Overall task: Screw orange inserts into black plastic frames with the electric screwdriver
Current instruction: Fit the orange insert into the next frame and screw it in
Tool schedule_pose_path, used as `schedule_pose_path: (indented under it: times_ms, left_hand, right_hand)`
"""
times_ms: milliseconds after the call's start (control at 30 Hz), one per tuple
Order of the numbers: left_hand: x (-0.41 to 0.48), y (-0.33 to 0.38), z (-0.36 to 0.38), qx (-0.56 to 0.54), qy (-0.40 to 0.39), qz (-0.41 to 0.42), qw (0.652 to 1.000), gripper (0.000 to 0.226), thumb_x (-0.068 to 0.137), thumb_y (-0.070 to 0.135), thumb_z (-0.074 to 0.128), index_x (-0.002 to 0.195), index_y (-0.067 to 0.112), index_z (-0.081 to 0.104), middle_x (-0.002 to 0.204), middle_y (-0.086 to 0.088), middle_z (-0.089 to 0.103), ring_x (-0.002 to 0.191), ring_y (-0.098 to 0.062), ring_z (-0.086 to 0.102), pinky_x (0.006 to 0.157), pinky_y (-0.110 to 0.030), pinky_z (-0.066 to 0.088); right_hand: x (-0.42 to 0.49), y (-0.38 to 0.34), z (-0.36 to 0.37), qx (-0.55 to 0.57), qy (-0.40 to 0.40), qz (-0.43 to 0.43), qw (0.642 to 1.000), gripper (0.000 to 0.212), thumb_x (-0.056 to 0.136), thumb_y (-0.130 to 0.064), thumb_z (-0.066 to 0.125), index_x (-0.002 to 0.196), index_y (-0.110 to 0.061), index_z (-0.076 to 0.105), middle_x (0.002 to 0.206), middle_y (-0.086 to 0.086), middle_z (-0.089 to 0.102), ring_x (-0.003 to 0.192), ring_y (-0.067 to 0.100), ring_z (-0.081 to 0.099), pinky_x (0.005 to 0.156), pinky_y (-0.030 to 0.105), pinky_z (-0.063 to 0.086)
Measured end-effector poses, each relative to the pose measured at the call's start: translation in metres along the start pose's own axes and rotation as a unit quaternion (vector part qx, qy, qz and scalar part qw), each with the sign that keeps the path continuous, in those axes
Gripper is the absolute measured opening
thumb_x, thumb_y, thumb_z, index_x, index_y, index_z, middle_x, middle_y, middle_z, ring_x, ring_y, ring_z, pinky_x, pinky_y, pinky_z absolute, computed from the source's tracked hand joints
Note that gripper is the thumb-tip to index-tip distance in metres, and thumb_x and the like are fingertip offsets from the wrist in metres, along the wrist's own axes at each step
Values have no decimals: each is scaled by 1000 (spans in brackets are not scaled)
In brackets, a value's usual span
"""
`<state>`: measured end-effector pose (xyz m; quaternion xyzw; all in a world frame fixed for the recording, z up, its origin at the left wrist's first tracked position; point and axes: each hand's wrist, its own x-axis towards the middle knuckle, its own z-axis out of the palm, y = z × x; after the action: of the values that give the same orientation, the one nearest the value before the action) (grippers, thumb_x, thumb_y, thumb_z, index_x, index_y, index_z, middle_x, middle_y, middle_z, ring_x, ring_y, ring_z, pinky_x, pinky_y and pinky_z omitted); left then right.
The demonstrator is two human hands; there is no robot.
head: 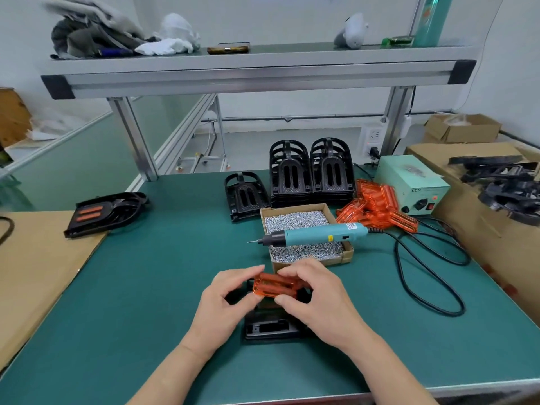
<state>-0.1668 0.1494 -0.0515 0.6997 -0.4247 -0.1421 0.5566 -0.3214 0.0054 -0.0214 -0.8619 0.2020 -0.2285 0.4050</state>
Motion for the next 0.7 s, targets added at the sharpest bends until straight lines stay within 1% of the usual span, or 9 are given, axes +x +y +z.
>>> schedule_pose_path:
  times_ms: [67, 133, 200, 267, 300, 367, 433, 567, 700]
  left_hand:
    - [0, 1, 1, 18, 20, 16, 1000, 29, 82, 24, 76, 106, 41, 76, 110, 20, 69, 115, -14, 58, 101, -27, 44]
    - [1, 3, 1, 33, 37, 1, 999, 9, 81, 33, 70, 84, 35, 79, 107, 20, 68, 115, -14, 57, 99, -21, 42]
    - [1, 3, 1, 48, 36, -13, 998, 24, 84, 36, 66, 62, 31, 73, 107, 21, 66, 116, -12, 54, 95, -16, 39]
    - [1, 2, 0, 65, 27, -14, 997, 36, 89, 29, 67, 53, 30, 69, 107, 21, 65, 117, -11, 53, 94, -11, 35]
    - [2, 1, 0, 71, 23, -15, 997, 40, 91, 24, 68, 52, 30, 68, 108, 22, 64, 118, -10, 52, 94, -11, 34]
    - [2, -1, 0, 73, 23, -15, 997, 42, 92, 18, 68, 52, 31, 68, 108, 24, 63, 119, -8, 51, 95, -11, 34]
    - [2, -2, 0, 72, 27, -14, 997, 40, 92, 19, 68, 53, 31, 69, 108, 24, 63, 119, -8, 50, 95, -11, 34]
    - [2, 2, 0, 62, 37, -6, 997, 34, 89, 30, 65, 56, 27, 70, 107, 22, 64, 118, -10, 52, 95, -12, 35]
    - [1, 4, 1, 64, 35, 11, 997, 38, 96, 24, 62, 60, 28, 70, 107, 17, 65, 115, -12, 53, 94, -12, 36]
  right_hand:
    - [-1, -1, 0, 23, 7, 9, 1000, 33, 83, -29, 78, 115, -31, 70, 108, -21, 62, 104, 0, 60, 89, 9, 42]
    - [0, -1, 0, 46, 23, 11, 999, 25, 88, -27, 74, 113, -29, 71, 105, -21, 66, 99, 2, 64, 85, 11, 46]
    - [0, -1, 1, 43, 40, 9, 998, 21, 93, -20, 69, 113, -26, 72, 103, -20, 66, 96, 4, 64, 81, 13, 48]
    - [1, -1, 1, 39, 39, 15, 998, 22, 96, -14, 66, 114, -24, 73, 102, -17, 66, 93, 7, 64, 82, 20, 52]
    - [1, 0, 1, 39, 33, 19, 998, 23, 96, -12, 65, 115, -23, 73, 103, -16, 66, 93, 8, 64, 84, 22, 53]
    - [0, 0, 0, 31, 27, 22, 999, 26, 96, -8, 64, 116, -21, 73, 105, -15, 67, 96, 5, 64, 85, 18, 51]
    - [-2, 0, -2, 36, 18, 26, 999, 30, 94, -4, 64, 117, -21, 73, 107, -14, 67, 99, 3, 63, 84, 14, 49]
    - [-5, -1, -4, 78, -2, 51, 996, 37, 90, 0, 66, 119, -22, 71, 106, -11, 66, 98, 6, 64, 88, 18, 52]
    - [-5, -3, -4, 88, 0, 69, 994, 35, 88, 1, 68, 113, -23, 70, 104, -9, 68, 95, 8, 65, 87, 19, 54]
